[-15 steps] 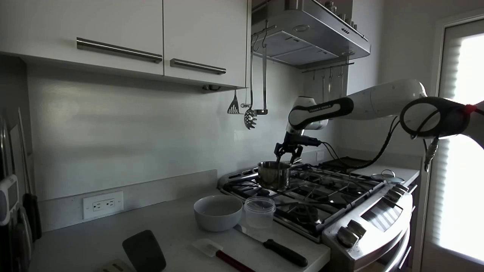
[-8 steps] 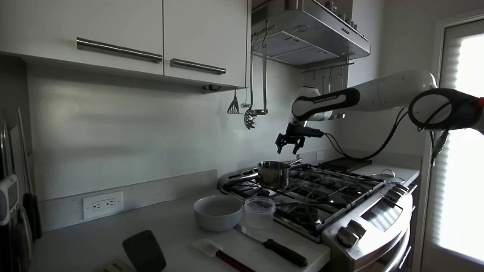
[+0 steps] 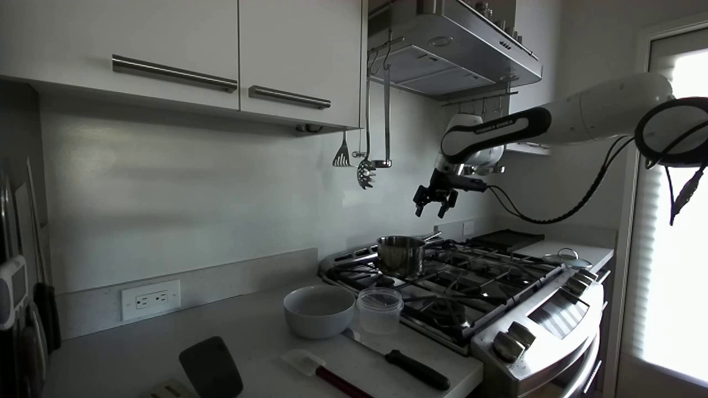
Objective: Move the pot forward
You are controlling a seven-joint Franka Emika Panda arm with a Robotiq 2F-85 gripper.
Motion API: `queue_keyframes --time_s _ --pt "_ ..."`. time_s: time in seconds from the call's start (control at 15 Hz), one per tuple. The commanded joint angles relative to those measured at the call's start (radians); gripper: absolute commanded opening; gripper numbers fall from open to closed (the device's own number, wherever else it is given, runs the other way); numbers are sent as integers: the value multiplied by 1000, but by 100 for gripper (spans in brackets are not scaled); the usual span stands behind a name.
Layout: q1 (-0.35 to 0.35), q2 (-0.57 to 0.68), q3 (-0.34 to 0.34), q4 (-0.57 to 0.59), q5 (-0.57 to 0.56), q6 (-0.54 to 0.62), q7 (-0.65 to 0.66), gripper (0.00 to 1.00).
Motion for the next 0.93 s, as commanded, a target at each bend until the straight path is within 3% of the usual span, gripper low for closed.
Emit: queue_keyframes --time_s 0.0,0.47,0.53,0.87 --pt "-25 -135 14 -197 46 71 -22 100" --pt "-51 -251 8 -386 131 158 -6 100" --pt "-41 -195 8 -292 91 117 3 100" --pt "-48 -223 7 -337 106 131 3 100"
